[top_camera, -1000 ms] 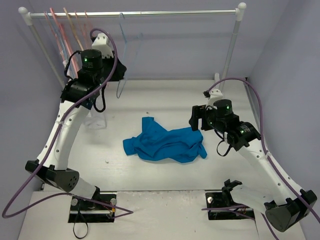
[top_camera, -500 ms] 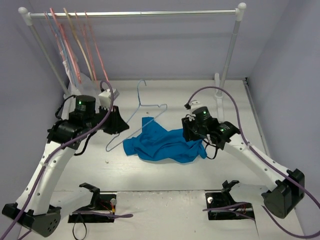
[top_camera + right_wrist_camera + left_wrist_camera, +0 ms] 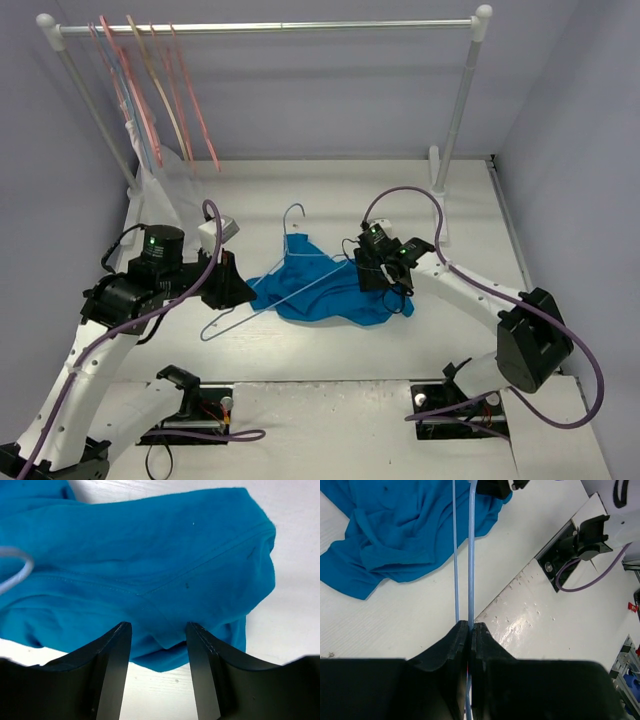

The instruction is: Place the t-shirt on the hanger

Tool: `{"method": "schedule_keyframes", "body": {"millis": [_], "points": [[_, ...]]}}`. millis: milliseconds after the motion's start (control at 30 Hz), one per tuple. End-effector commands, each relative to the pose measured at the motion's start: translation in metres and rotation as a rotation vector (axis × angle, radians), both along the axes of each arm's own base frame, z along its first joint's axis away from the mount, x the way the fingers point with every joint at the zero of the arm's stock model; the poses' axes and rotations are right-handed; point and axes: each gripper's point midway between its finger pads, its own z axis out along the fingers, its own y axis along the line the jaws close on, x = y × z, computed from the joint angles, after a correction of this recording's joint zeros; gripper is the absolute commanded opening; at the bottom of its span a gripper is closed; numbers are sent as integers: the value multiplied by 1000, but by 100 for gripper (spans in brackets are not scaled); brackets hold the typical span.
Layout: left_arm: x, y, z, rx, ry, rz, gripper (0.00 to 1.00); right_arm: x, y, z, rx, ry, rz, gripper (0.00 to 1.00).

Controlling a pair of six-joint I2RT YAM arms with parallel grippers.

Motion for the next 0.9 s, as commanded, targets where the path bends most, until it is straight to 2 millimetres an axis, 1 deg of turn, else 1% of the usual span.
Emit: {"method": "schedule_keyframes", "body": {"millis": [0,67,167,200,233,300,333,367,400,467,500,633,767,867], "points": [[-7,-9,18,-62,-62,-68,0,8,-5,1,1,-35,-81,49],[-12,-11,15,-76,-45,-80,0,8,-11,-6,-24,-27,-109,49],[-15,-9,12,-69,-46,-81,0,13,-18,-9,-53,-45,-137,46],[-16,-10,11,-68,-43,-84,0,14,-18,-10,-56,-48,-139,45],[-16,-10,11,-70,-38,-84,0,15,-19,-11,-61,-49,-139,41],[-18,-13,11,-88,-35,-102,0,17,-21,-13,-81,-49,-142,37],[-19,-14,11,-90,-34,-106,0,16,-22,-14,-89,-45,-142,31],[-20,-14,10,-88,-36,-107,0,17,-23,-14,-96,-47,-143,27],[-19,-14,10,-89,-41,-110,0,17,-23,-13,-95,-50,-144,19],[-20,-16,10,-97,-37,-126,0,19,-21,-8,-84,-62,-138,13],[-21,-18,11,-107,-37,-137,0,22,-18,-2,-71,-75,-132,8],[-21,-23,9,-120,-40,-165,0,33,-14,19,-72,-113,-85,0],[-15,-28,6,-135,-59,-183,0,40,-11,27,-75,-126,-53,0],[-13,-31,3,-140,-51,-202,0,43,-6,33,-42,-113,-27,1]]}}
